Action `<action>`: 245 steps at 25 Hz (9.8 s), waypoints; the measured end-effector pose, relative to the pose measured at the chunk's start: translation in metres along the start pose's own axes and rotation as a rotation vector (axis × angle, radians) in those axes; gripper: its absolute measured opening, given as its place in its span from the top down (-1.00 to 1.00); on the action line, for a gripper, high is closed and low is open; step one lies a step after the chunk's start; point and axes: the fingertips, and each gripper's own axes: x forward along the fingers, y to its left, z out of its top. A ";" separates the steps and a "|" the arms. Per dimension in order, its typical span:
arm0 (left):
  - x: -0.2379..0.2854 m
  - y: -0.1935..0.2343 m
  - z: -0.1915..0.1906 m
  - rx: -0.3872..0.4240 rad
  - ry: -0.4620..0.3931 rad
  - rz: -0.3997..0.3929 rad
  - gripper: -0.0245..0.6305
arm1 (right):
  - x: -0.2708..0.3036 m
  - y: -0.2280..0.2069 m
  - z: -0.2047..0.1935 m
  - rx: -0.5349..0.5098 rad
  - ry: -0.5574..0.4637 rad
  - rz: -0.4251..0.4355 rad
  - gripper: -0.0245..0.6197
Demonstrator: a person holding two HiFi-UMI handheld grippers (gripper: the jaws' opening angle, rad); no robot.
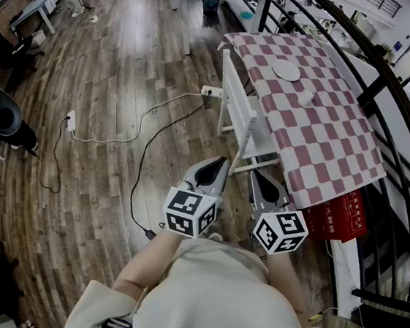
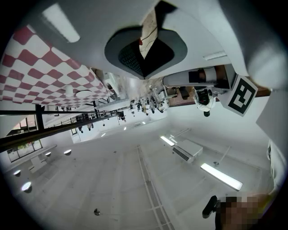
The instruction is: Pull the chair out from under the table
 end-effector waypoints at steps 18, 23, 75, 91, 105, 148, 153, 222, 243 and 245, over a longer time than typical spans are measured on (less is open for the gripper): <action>0.007 -0.020 0.001 0.022 0.006 -0.036 0.90 | -0.011 -0.004 0.003 0.004 -0.004 0.021 0.94; 0.011 -0.013 0.001 0.016 0.016 -0.046 0.90 | -0.004 -0.004 0.003 0.013 0.007 0.006 0.94; 0.102 0.289 0.100 0.138 0.142 -0.301 0.90 | 0.313 0.069 0.047 0.173 -0.078 -0.223 0.94; 0.133 0.317 0.105 0.138 0.174 -0.315 0.90 | 0.342 0.052 0.042 0.182 -0.036 -0.242 0.94; 0.222 0.342 0.112 0.143 0.226 -0.351 0.90 | 0.403 -0.018 0.066 0.166 -0.025 -0.296 0.94; 0.389 0.238 0.100 0.319 0.404 -0.791 0.89 | 0.335 -0.183 0.083 0.285 -0.084 -0.796 0.94; 0.388 0.226 0.091 0.345 0.425 -0.840 0.89 | 0.322 -0.178 0.074 0.264 -0.056 -0.837 0.94; 0.358 0.187 -0.035 1.458 0.758 -1.687 0.23 | 0.358 -0.196 -0.021 0.038 0.771 -0.364 0.53; 0.366 0.203 -0.087 1.744 0.771 -1.631 0.47 | 0.381 -0.210 -0.077 -0.100 1.011 -0.302 0.54; 0.367 0.204 -0.089 1.754 0.772 -1.626 0.49 | 0.381 -0.210 -0.081 -0.109 1.023 -0.293 0.55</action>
